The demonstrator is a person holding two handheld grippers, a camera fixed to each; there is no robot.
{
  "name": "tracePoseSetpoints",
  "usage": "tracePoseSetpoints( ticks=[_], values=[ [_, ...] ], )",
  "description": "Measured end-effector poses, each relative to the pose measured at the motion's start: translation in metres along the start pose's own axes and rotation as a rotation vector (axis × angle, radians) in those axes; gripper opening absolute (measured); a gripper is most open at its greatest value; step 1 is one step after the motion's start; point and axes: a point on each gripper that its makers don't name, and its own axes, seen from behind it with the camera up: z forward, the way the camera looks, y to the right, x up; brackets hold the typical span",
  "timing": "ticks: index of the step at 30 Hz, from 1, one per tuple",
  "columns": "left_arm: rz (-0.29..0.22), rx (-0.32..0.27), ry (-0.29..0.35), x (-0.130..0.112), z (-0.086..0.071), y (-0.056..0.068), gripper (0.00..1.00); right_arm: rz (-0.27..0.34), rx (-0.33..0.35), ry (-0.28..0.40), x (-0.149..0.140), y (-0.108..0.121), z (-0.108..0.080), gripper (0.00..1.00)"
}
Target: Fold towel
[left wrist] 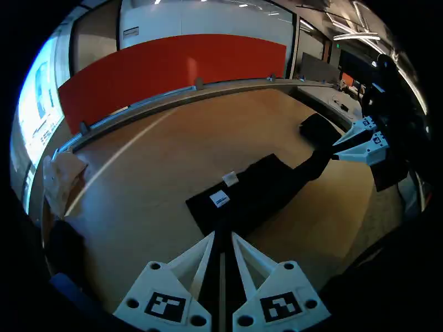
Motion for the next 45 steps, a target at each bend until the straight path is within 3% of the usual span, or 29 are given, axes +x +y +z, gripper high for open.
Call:
tracePoseSetpoints(
  ticks=[15,25,41,43,45],
  values=[
    [0.026,0.025,0.002,0.020,0.054,-0.028,0.05,0.042,-0.021,-0.048,0.007,0.034,0.044,0.14],
    [0.027,0.026,-0.018,0.010,0.071,-0.032,0.05,0.061,-0.018,-0.077,-0.002,0.038,0.058,0.14],
    [0.046,0.043,-0.031,-0.008,0.117,-0.036,0.05,0.114,-0.057,-0.109,-0.016,0.050,0.096,0.16],
    [0.054,0.049,-0.036,-0.009,0.119,-0.037,0.05,0.119,-0.063,-0.111,-0.017,0.052,0.098,0.18],
    [0.061,0.059,-0.041,-0.011,0.121,-0.039,0.05,0.125,-0.072,-0.114,-0.017,0.054,0.099,0.28]
  ],
)
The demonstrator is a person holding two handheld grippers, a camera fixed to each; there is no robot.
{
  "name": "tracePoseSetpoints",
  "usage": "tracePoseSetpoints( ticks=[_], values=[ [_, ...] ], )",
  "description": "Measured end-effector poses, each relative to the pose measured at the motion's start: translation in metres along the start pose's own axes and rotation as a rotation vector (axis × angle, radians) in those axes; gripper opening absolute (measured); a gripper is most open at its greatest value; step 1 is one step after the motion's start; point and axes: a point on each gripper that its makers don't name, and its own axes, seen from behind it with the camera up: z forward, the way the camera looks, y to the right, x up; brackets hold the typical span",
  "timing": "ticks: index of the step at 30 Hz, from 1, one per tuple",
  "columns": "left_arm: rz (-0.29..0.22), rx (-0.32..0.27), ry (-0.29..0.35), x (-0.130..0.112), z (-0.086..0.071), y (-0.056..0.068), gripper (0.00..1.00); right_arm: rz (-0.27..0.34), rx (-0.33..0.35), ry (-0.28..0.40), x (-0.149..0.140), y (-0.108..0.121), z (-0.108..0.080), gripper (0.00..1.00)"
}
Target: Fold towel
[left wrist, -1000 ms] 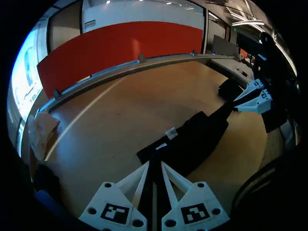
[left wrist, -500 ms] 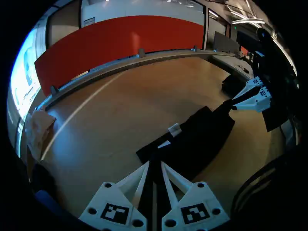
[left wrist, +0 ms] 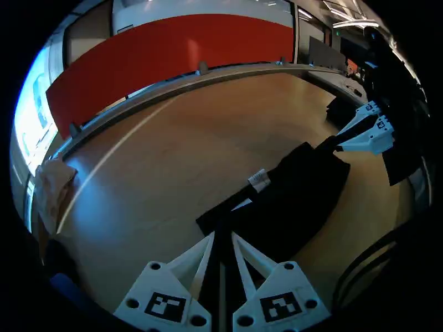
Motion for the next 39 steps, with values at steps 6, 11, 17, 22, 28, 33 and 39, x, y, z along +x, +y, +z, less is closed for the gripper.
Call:
tracePoseSetpoints(
  ticks=[6,11,17,22,28,33,39],
  values=[
    [0.001,0.056,-0.028,-0.009,0.003,-0.013,0.20,0.014,-0.036,0.003,0.000,0.009,0.003,0.63],
    [-0.023,0.070,-0.043,-0.014,0.003,-0.019,0.38,0.020,-0.052,0.005,-0.002,0.014,0.003,0.75],
    [-0.067,0.083,-0.046,-0.016,-0.001,-0.025,0.64,0.030,-0.081,0.016,-0.002,0.022,0.002,0.93],
    [-0.086,0.079,-0.034,-0.014,-0.009,-0.025,0.81,0.036,-0.084,0.030,0.000,0.024,-0.002,1.00],
    [-0.096,0.079,-0.029,-0.015,-0.014,-0.025,0.81,0.032,-0.083,0.035,-0.001,0.023,-0.006,1.00],
    [-0.102,0.083,-0.023,-0.015,-0.020,-0.023,0.81,0.031,-0.076,0.040,-0.003,0.020,-0.012,1.00],
    [-0.108,0.093,-0.015,-0.022,-0.035,-0.022,0.81,0.037,-0.074,0.047,-0.007,0.018,-0.022,1.00]
  ],
)
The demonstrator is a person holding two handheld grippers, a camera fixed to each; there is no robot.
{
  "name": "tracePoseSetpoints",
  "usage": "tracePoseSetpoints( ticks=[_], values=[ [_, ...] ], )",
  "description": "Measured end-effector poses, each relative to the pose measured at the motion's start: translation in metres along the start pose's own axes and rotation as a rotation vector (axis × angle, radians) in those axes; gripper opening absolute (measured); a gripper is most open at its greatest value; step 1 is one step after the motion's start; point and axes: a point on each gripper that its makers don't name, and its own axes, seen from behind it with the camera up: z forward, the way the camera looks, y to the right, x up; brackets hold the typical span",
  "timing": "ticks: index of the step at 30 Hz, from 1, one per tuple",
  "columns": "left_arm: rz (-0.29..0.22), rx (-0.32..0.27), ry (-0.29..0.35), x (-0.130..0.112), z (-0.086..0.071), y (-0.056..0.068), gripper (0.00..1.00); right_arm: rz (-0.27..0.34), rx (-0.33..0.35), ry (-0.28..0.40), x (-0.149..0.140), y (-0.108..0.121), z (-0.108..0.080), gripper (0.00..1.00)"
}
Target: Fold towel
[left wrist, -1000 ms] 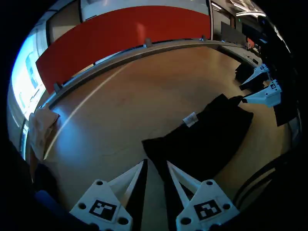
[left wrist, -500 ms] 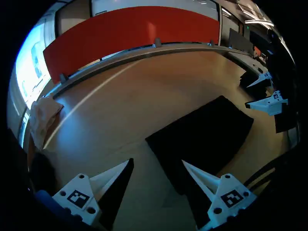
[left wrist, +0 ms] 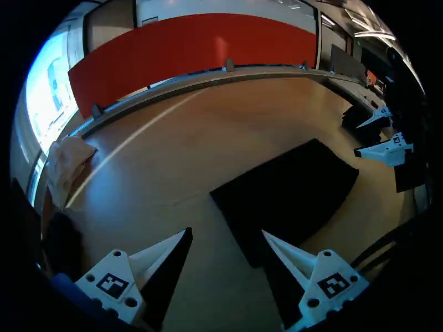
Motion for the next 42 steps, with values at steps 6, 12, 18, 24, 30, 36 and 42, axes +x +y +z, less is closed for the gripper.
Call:
tracePoseSetpoints(
  ticks=[6,12,18,24,30,36,42],
  values=[
    [-0.014,0.019,0.004,-0.012,-0.020,-0.003,0.81,0.009,-0.001,0.001,-0.009,0.001,-0.013,1.00],
    [-0.032,0.036,-0.001,-0.027,-0.037,-0.004,0.81,0.013,-0.009,0.002,-0.019,0.002,-0.028,1.00],
    [-0.061,0.041,-0.004,-0.038,-0.046,0.001,0.81,0.014,-0.014,0.001,-0.026,0.004,-0.037,1.00],
    [-0.075,0.047,0.001,-0.040,-0.052,0.003,0.81,0.008,-0.003,0.000,-0.030,0.003,-0.039,1.00],
    [-0.089,0.071,0.008,-0.043,-0.062,-0.002,0.81,-0.012,0.015,-0.002,-0.031,0.001,-0.036,1.00],
    [-0.130,0.112,0.016,-0.053,-0.076,-0.013,0.81,-0.048,0.051,-0.003,-0.031,-0.005,-0.033,1.00],
    [-0.182,0.164,0.023,-0.066,-0.091,-0.026,0.81,-0.088,0.092,-0.010,-0.033,-0.010,-0.029,1.00]
  ],
)
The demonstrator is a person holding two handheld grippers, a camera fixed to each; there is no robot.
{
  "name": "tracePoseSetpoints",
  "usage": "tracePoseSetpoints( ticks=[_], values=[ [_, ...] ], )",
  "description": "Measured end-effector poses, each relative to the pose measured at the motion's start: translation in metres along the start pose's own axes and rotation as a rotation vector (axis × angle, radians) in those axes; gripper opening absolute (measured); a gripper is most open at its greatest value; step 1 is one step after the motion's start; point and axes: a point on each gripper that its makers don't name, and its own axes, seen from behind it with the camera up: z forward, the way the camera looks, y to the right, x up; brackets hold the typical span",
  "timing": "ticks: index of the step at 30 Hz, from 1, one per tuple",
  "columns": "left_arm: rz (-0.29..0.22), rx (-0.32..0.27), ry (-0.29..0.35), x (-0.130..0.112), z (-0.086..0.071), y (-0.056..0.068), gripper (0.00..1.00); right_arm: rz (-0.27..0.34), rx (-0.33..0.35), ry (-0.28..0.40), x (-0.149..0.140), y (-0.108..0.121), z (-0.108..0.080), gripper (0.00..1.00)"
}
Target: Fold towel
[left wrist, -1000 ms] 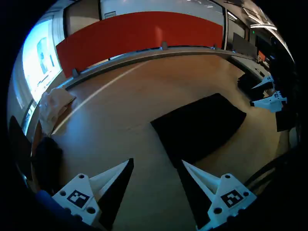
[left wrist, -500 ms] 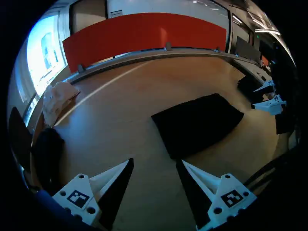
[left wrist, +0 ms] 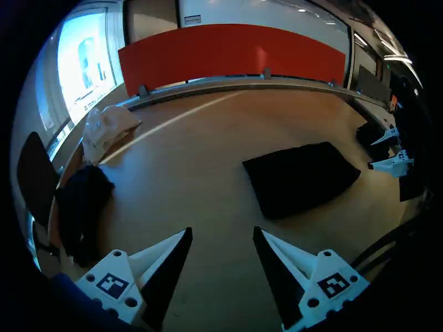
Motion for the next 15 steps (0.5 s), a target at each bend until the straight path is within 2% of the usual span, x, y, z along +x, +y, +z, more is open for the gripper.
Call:
tracePoseSetpoints(
  ticks=[10,15],
  values=[
    [-0.053,0.065,-0.007,-0.023,-0.024,-0.022,0.81,-0.075,0.072,-0.038,-0.010,-0.008,0.012,1.00],
    [-0.069,0.090,-0.011,-0.032,-0.033,-0.032,0.81,-0.113,0.093,-0.071,-0.019,-0.008,0.018,0.95]
  ],
)
